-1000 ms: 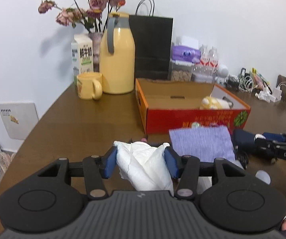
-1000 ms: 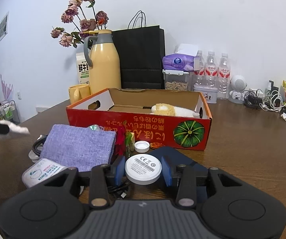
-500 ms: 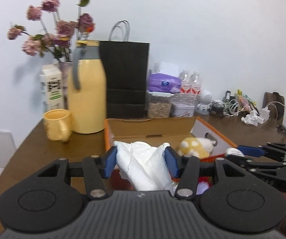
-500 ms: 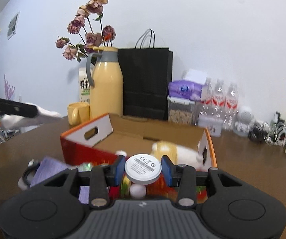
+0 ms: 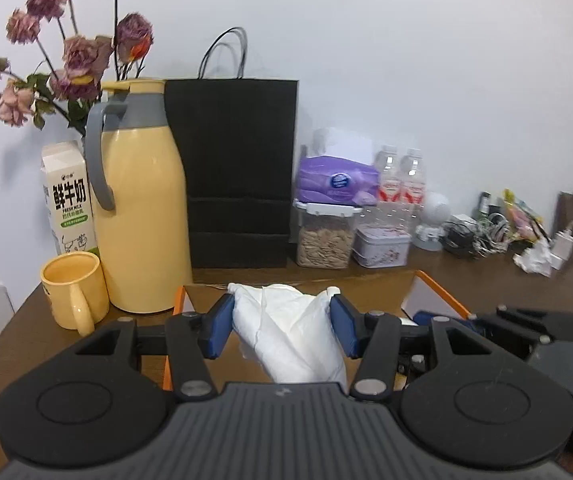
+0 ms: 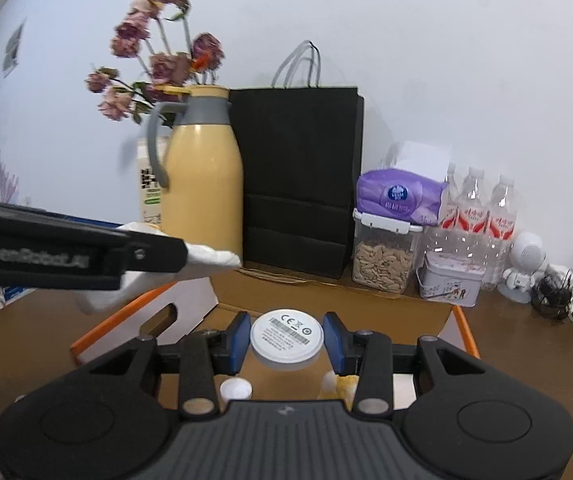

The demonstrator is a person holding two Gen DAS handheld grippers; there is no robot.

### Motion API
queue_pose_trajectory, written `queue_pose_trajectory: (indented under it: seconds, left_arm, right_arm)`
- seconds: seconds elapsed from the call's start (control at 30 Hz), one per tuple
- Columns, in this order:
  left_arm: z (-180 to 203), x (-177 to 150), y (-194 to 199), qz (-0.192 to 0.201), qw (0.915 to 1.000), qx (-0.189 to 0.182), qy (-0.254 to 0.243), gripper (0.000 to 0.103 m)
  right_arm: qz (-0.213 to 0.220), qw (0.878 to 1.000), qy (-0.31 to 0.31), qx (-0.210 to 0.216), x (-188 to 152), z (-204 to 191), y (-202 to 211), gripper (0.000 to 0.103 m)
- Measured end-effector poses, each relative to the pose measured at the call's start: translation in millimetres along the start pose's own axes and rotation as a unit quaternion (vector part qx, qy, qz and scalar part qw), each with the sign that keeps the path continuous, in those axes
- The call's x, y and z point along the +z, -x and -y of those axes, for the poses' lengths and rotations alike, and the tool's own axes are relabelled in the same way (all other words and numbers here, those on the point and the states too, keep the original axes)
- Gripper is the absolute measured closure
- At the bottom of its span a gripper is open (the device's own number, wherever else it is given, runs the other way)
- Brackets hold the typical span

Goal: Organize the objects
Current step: 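Carry the mask and disc into the cardboard box and open both grippers, then withdraw both grippers from the box back over the table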

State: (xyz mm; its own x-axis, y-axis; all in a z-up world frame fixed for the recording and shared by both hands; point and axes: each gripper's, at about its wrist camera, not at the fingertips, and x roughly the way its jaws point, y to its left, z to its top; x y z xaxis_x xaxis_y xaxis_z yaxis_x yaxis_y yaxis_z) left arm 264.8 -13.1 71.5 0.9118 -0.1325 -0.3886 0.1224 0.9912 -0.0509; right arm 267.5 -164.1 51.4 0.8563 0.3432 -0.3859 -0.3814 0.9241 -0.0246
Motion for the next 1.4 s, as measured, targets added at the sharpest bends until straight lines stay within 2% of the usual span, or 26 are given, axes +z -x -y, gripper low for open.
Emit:
queue_pose_trajectory:
  seconds: [0.07,0.2,0.37,0.57,0.6,0.63,0.67,0.7,0.73,0.77,0.83,0.9,1.23,1.4]
  left_arm:
    - [-3,-6,-15,-0.009,0.9998,0.010,0.011,0.050]
    - [-5,-20,-41,-0.048,0.9985,0.025,0.003,0.050]
    - [-6,-28,-49,-0.060,0.9978,0.029,0.001,0.045]
    - [-2,-31,-47,-0.052,0.9978,0.041,-0.006,0.026]
    - [-2,-30,-46,-0.049,0.9979,0.042,-0.005,0.019]
    - [-2,-30,-46,-0.047,0.9979,0.045,-0.005,0.009]
    - [-2,-29,-45,-0.041,0.9979,0.050,-0.004,0.004]
    - [-2,-29,-43,-0.036,0.9978,0.055,-0.003,0.000]
    - [-2,-28,-42,-0.032,0.9978,0.058,-0.001,0.000]
    - [-3,-28,-42,-0.033,0.9978,0.059,0.001,0.000]
    - [-3,-28,-43,-0.034,0.9976,0.060,0.003,0.000]
    - [-3,-28,-43,-0.036,0.9974,0.063,0.004,0.000]
    - [-5,-25,-37,-0.023,0.9975,0.066,0.014,0.000]
    - [-3,-19,-22,-0.003,0.9981,0.060,0.014,0.000]
  right_arm:
    - [-0.002,1.000,-0.016,-0.003,-4,2,-10,0.065]
    - [-0.023,0.999,-0.024,-0.002,-17,6,-25,0.065]
    - [-0.046,0.999,-0.028,0.003,-27,11,-39,0.065]
    - [-0.057,0.998,-0.026,-0.004,-31,9,-41,0.064]
    - [-0.057,0.998,-0.027,-0.007,-31,10,-41,0.061]
    - [-0.056,0.998,-0.028,-0.010,-31,10,-40,0.051]
    - [-0.055,0.998,-0.029,-0.012,-31,10,-38,0.045]
    - [-0.053,0.998,-0.030,-0.014,-31,11,-37,0.033]
    - [-0.052,0.998,-0.032,-0.016,-30,12,-36,0.026]
    - [-0.050,0.998,-0.033,-0.019,-29,13,-35,0.023]
    - [-0.048,0.998,-0.037,-0.022,-28,14,-34,0.008]
    - [-0.049,0.998,-0.040,-0.028,-28,15,-35,0.001]
    - [-0.046,0.997,-0.052,-0.036,-24,19,-30,0.000]
    - [-0.028,0.998,-0.051,-0.035,-17,18,-16,0.000]
